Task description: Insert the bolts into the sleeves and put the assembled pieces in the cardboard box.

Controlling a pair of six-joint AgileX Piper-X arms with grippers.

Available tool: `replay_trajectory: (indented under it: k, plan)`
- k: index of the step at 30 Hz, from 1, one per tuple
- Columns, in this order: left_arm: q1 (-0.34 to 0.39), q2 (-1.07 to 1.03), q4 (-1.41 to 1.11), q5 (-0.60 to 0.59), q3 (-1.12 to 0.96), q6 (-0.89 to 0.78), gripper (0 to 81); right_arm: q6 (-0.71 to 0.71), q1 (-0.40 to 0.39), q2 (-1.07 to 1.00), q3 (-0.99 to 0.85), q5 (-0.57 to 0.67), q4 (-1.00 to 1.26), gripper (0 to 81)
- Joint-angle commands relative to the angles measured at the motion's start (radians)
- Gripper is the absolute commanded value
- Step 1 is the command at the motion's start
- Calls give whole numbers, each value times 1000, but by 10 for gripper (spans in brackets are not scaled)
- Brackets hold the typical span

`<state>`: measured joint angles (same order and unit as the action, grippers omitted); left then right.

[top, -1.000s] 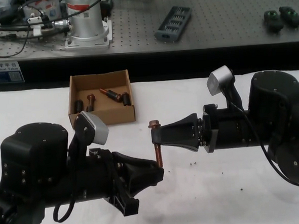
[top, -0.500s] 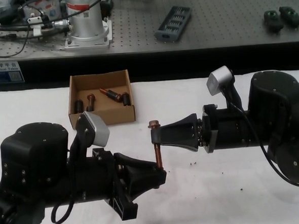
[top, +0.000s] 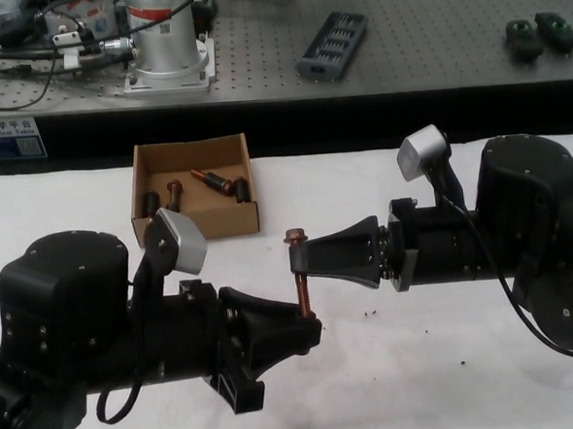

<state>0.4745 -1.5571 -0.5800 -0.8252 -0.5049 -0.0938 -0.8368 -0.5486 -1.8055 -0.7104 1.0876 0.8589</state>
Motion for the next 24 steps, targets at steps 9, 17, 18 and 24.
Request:
replay_trajectory:
  k: [9,17,18,24]
  plan:
    - [3,0,-20,73,-18,-433,6,29,-1,0,-7,58,8,43]
    - [-11,0,-20,99,-18,-400,6,29,-1,0,-7,81,8,43]
    - [-15,0,-20,121,-18,-400,6,29,-4,0,-7,81,8,43]
    - [-32,0,-29,178,-18,-286,6,29,-4,0,-7,81,31,43]
